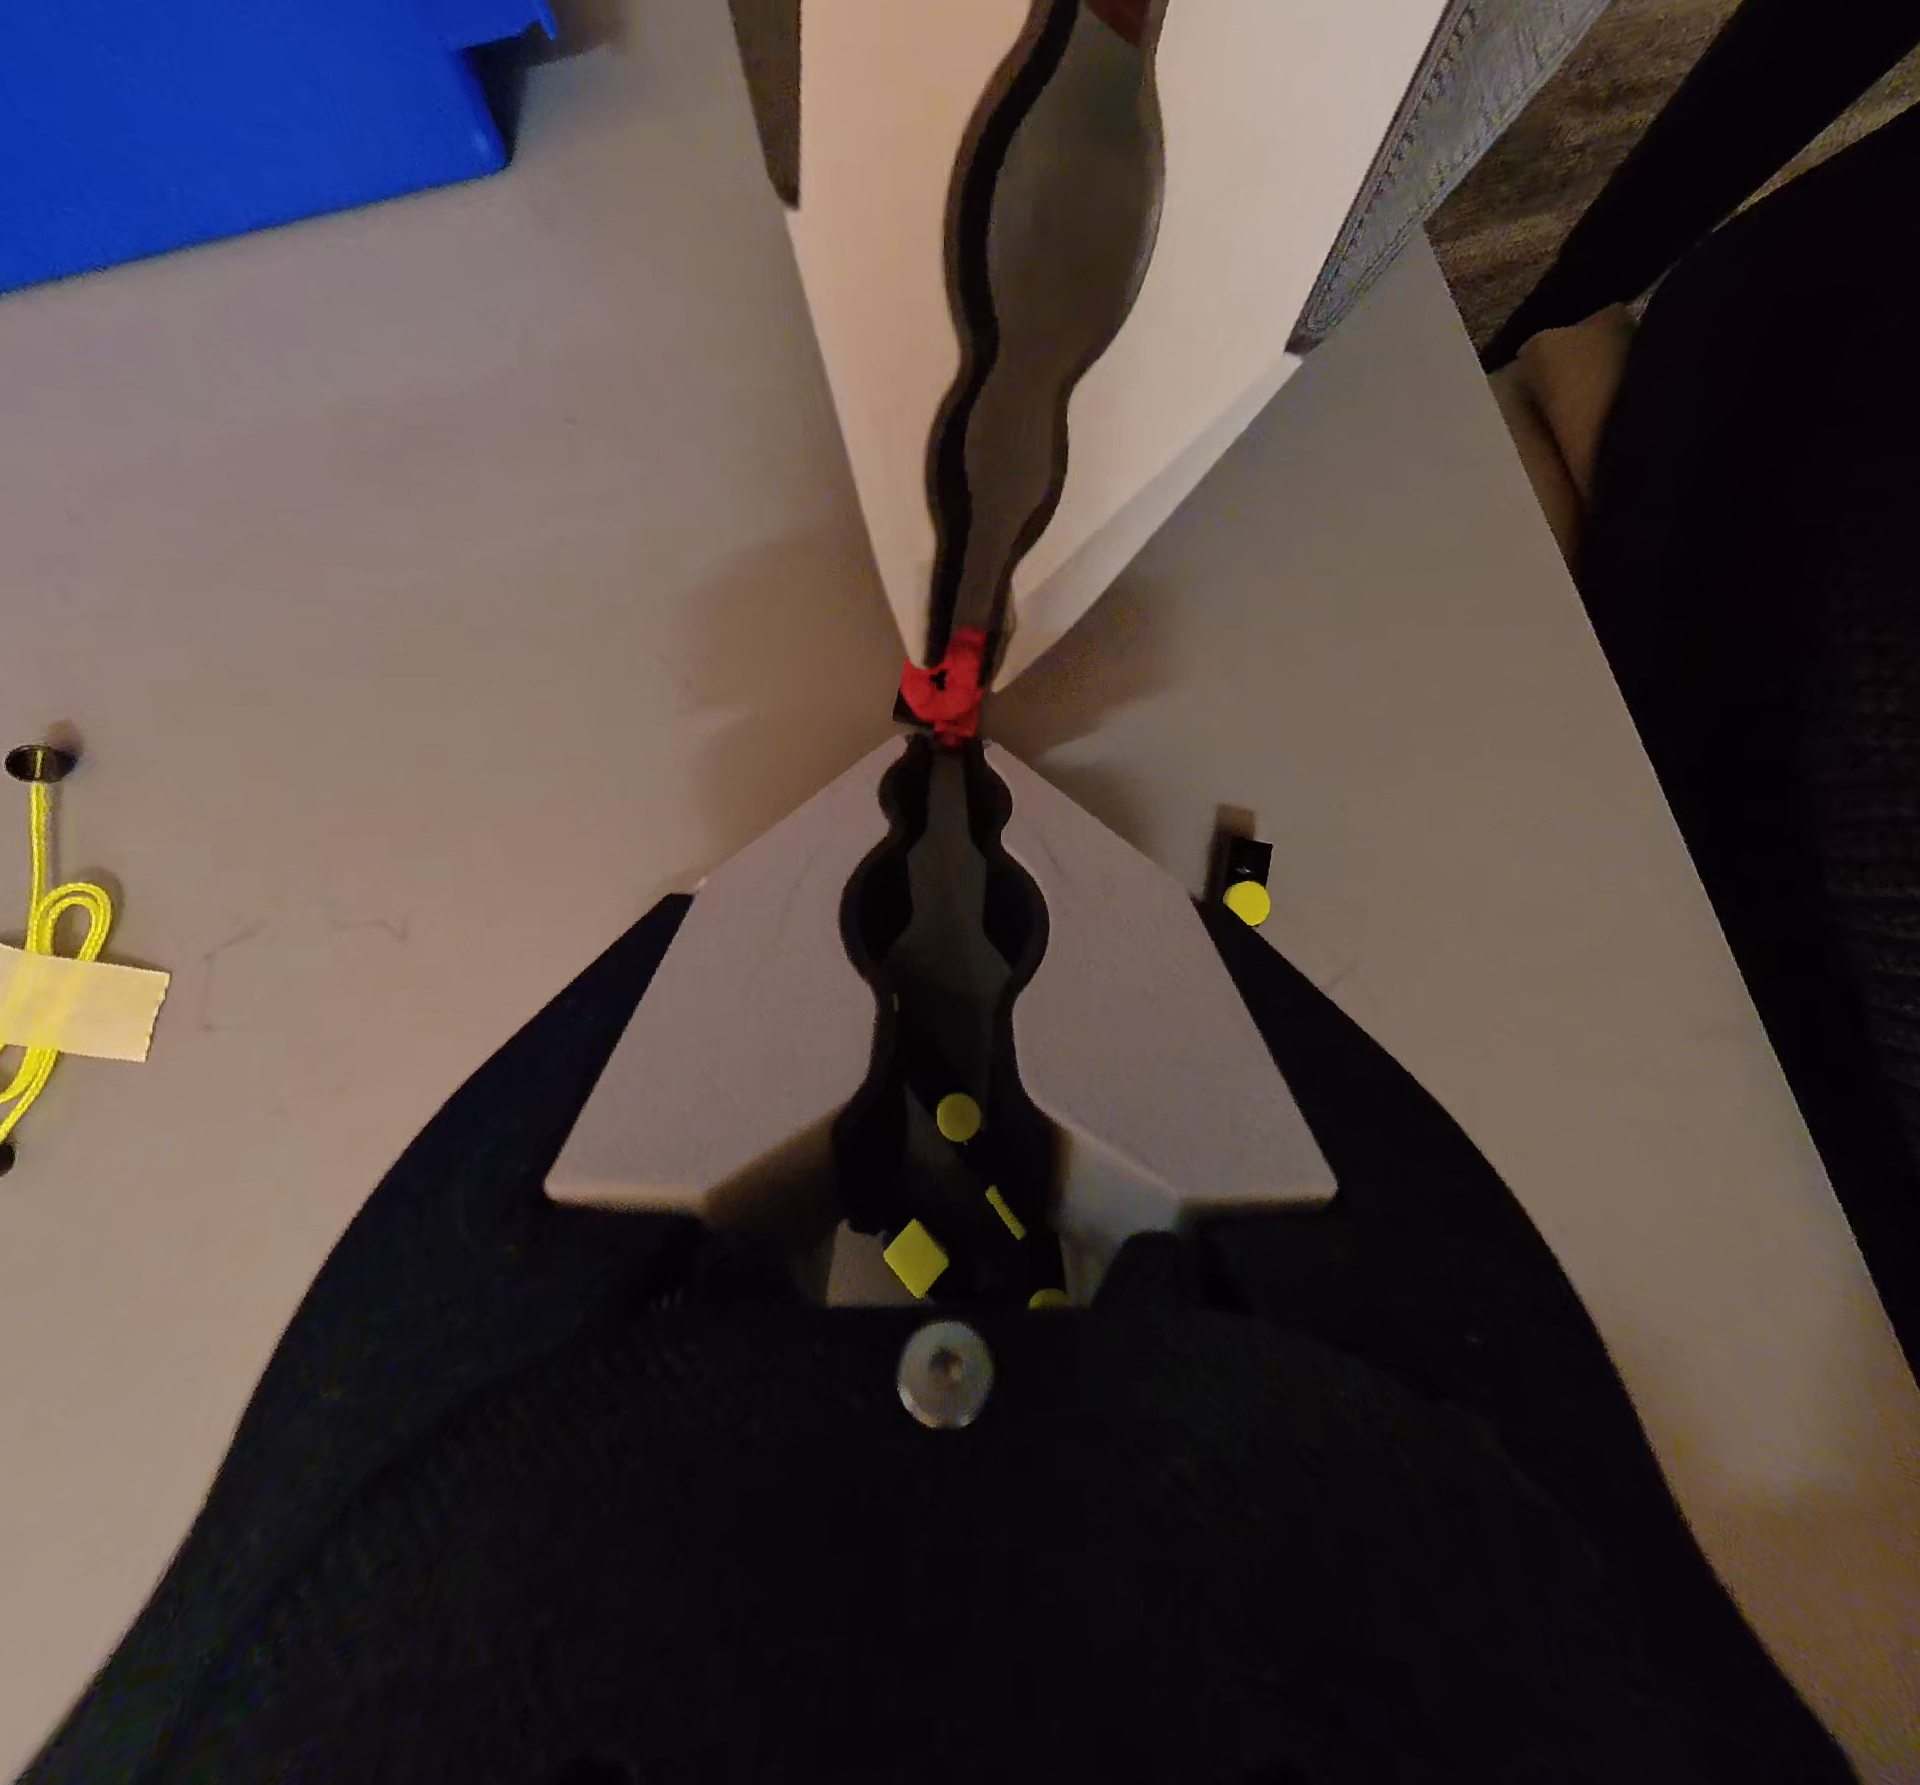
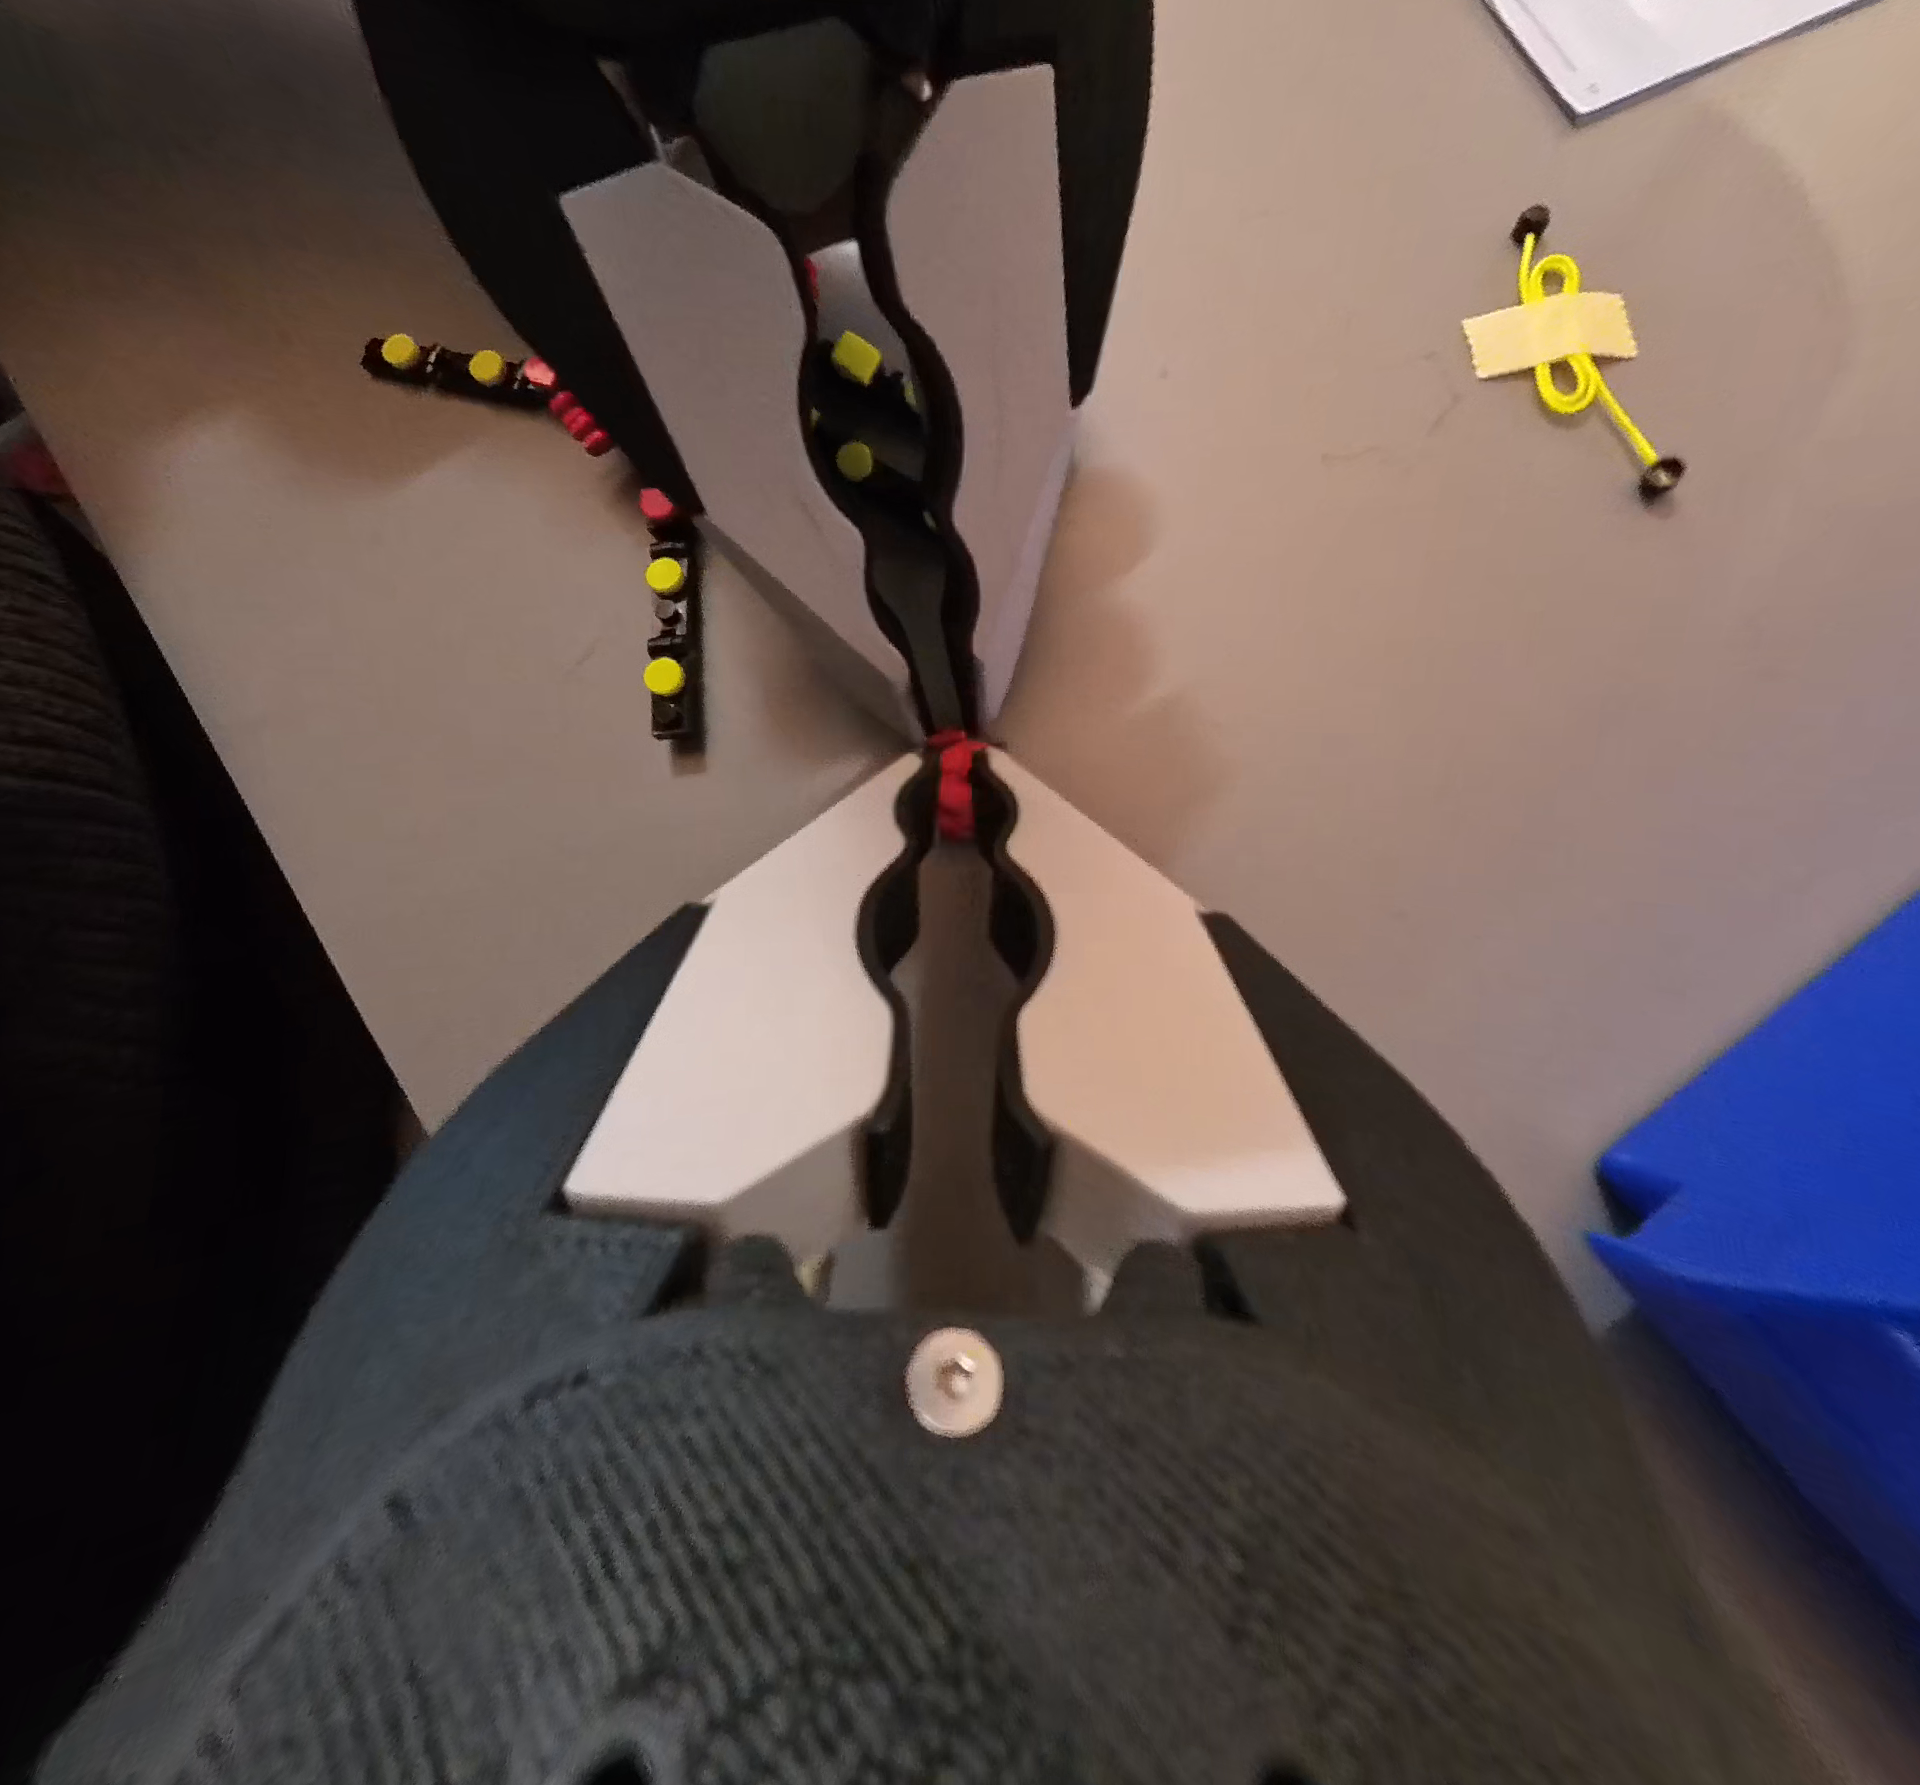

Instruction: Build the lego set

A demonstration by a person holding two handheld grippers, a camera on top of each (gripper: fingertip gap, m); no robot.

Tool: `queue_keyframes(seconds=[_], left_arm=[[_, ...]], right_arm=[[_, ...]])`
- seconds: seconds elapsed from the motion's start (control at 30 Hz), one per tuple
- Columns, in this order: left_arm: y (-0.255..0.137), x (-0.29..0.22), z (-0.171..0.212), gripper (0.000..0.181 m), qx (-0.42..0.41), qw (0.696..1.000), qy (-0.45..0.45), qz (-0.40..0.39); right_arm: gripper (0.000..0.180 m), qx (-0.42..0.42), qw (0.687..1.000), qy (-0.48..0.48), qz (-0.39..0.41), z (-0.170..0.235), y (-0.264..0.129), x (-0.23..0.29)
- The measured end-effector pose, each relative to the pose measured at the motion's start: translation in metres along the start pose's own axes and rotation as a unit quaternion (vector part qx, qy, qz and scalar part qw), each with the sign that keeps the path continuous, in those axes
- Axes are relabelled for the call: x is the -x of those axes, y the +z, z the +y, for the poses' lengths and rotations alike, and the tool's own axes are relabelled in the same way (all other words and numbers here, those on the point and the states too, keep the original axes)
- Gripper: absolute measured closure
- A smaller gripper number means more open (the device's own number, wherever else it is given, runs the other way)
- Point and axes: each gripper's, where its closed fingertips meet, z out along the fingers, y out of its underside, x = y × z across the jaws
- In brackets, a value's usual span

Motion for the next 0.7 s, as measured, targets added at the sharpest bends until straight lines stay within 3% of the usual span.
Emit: queue_keyframes(seconds=[0.7], left_arm=[[0.0004,-0.0008,-0.0005,0.178,-0.001,1.0,-0.002,0.006]], right_arm=[[0.18,0.014,1.0,0.021,-0.01,0.0033,0.0071,0.0001]])
